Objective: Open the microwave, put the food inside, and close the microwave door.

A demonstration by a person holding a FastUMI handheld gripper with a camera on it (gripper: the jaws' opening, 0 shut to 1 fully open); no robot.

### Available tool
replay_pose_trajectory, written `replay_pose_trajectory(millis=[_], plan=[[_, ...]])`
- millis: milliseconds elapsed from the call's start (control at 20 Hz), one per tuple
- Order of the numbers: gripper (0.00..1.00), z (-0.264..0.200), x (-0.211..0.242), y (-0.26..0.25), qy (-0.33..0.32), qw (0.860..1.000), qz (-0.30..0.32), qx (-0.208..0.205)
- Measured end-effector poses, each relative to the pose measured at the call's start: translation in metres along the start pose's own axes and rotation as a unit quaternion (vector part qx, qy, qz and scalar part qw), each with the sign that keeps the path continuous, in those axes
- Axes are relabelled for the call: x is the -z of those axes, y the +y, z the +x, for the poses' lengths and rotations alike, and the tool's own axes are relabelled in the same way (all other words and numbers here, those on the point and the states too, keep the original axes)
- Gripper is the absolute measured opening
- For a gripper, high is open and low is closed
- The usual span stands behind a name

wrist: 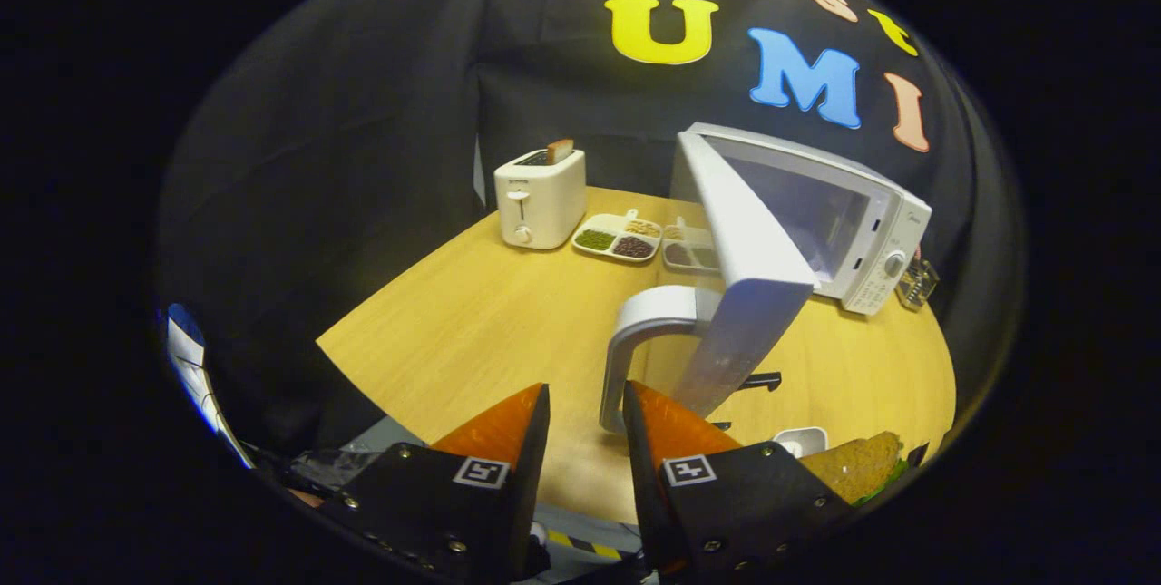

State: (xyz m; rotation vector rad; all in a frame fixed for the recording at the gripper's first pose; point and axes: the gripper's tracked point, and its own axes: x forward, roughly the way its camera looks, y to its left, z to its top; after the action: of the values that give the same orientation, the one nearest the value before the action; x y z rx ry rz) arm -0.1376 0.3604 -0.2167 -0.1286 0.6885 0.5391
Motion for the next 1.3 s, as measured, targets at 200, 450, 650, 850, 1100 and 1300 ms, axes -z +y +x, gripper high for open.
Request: replay_pose_trajectory(millis=[200, 450, 650, 850, 1100, 1300], plan=[[0.49, 0.002, -0.01, 0.041, -0.016, 0.996, 0.009, -0.082], [0.96, -0.042, -0.041, 0.051, -0.067, 0.981, 0.034, -0.18], [0.96, -0.084, -0.07, 0.013, -0.093, 0.971, 0.07, -0.207], [0.96, -0.114, -0.079, -0.051, -0.106, 0.973, 0.076, -0.193], [0.96, -0.121, -0.055, -0.137, -0.076, 0.982, 0.071, -0.155], [0.96, -0.118, -0.025, -0.191, -0.034, 0.987, 0.079, -0.139]])
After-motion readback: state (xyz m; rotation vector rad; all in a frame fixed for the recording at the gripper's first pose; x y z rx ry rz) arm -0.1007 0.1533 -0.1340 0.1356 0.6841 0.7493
